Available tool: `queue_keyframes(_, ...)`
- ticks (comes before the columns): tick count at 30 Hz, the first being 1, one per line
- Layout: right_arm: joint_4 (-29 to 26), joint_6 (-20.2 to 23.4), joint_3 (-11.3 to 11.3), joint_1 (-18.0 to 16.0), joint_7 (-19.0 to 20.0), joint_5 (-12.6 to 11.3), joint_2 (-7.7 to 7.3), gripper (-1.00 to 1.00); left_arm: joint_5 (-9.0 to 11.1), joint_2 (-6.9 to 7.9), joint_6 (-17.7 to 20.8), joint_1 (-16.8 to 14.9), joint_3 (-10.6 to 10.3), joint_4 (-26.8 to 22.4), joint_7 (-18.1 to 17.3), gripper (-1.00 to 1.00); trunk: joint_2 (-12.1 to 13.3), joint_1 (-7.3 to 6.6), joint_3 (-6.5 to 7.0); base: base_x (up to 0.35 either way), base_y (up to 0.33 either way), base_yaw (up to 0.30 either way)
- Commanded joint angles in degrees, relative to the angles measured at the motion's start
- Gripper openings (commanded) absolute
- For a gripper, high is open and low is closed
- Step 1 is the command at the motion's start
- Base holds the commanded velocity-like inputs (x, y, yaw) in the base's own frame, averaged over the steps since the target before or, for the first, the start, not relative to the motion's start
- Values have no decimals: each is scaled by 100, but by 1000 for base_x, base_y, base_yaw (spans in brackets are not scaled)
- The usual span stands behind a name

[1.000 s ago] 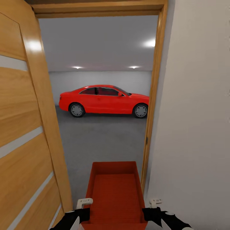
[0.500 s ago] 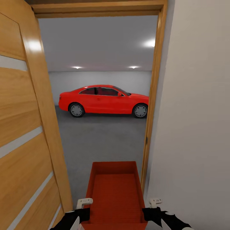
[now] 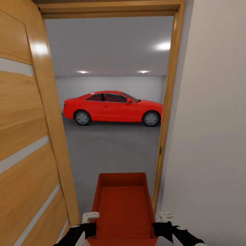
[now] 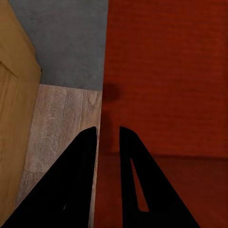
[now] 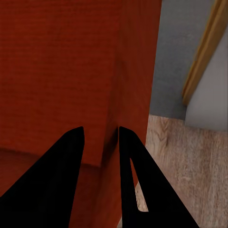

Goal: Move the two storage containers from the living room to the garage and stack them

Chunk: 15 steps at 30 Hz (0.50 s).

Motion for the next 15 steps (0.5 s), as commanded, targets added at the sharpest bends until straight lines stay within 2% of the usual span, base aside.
queue_keyframes(1, 24, -15, 162, -2, 30, 66, 0, -100, -119, 130, -218, -2, 9, -23, 153, -100, -6, 2, -6, 67, 245, 0)
queue_keyframes(6, 24, -17, 162, -2, 24, 68, 0, -100, -120, 131, -224, -2, 10, -23, 153, -100, -6, 2, -6, 44, 141, 0)
queue_keyframes(15, 24, -21, 162, -2, 30, 69, 0, -100, -120, 131, -226, -2, 10, -23, 153, -100, -6, 2, -6, 5, 16, 0)
